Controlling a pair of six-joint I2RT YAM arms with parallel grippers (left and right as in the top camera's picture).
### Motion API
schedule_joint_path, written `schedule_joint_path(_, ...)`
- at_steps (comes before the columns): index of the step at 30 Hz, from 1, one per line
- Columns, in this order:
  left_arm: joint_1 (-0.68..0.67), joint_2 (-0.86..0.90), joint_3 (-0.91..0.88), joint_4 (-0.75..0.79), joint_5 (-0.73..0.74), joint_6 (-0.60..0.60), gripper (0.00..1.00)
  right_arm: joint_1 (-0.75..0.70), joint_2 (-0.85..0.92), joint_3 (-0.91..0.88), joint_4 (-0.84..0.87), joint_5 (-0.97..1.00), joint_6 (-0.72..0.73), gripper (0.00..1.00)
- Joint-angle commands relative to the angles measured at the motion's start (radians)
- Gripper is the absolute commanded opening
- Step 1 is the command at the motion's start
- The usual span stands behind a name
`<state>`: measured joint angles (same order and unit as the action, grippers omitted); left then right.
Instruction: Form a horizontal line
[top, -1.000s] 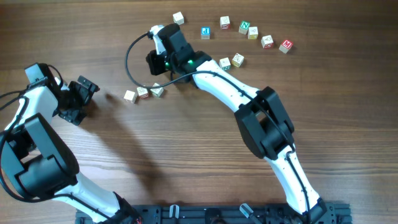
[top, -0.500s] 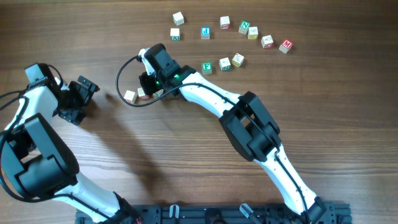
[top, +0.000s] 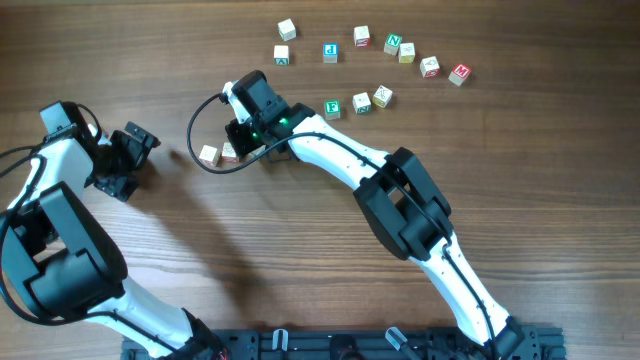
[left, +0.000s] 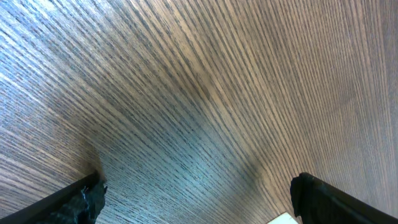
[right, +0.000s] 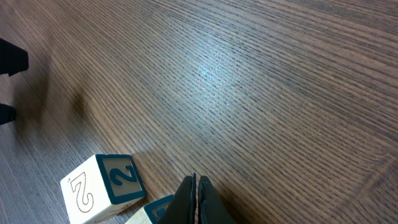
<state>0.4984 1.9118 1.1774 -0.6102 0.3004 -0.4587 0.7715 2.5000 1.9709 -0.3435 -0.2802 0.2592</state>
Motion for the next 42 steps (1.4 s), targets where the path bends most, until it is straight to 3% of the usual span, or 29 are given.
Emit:
schedule_joint_path(1,0.012,0.074,-0.06,-0.019,-0.101,0.002,1.0,0.002,-0.027,0.0,0.002,-0.013,-0.023,0.05)
schedule_joint_path(36,0.012,0.074,-0.06,-0.019,-0.101,0.002,1.0,-0.005,-0.071,0.0,-0.091,-0.063,-0.076,0.04)
schedule_joint_path(42,0.012,0.074,-0.06,-0.019,-0.101,0.002,1.0,-0.006,-0.071,0.0,-0.088,-0.152,-0.13,0.04)
